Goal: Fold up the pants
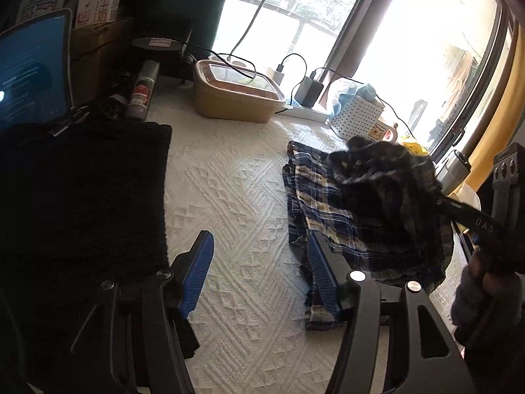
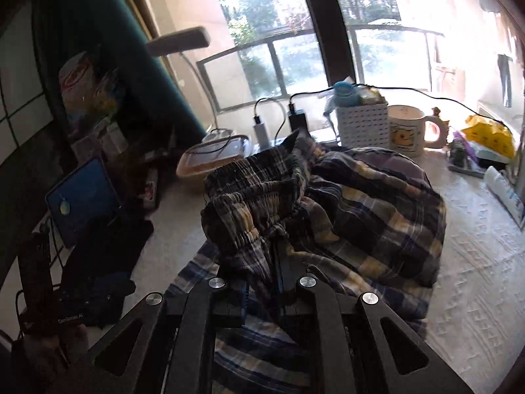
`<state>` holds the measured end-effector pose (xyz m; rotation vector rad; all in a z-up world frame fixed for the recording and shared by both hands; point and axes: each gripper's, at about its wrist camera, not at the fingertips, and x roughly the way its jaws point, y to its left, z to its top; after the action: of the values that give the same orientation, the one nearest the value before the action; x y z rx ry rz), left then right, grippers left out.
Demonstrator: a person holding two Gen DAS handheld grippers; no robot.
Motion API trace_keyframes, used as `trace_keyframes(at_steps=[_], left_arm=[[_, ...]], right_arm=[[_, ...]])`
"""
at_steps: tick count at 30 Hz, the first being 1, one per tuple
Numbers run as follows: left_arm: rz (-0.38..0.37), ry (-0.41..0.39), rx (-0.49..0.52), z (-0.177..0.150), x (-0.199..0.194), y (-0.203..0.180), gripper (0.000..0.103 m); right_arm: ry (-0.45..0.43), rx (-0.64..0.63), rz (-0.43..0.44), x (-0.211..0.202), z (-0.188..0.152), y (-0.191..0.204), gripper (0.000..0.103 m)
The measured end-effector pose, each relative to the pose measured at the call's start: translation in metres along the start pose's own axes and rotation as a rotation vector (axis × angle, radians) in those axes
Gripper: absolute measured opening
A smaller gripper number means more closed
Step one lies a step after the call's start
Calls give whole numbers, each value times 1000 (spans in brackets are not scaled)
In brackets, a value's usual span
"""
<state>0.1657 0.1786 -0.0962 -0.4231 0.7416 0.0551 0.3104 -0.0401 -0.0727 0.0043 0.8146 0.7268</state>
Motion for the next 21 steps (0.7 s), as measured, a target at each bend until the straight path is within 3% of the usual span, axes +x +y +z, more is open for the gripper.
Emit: trace_keyframes(at_steps=[4,10,21], left_arm=[[19,-2,-24,-2,-8,14,60],[24,-11,-38,-3,-10,20,60],[-11,-24,41,12,-4,-18,61]], right_arm=[[90,-66,38,36,-18,37,11],[144,-128,78,46,-28,65,11],[257,-233,112,45,-45,62,12]])
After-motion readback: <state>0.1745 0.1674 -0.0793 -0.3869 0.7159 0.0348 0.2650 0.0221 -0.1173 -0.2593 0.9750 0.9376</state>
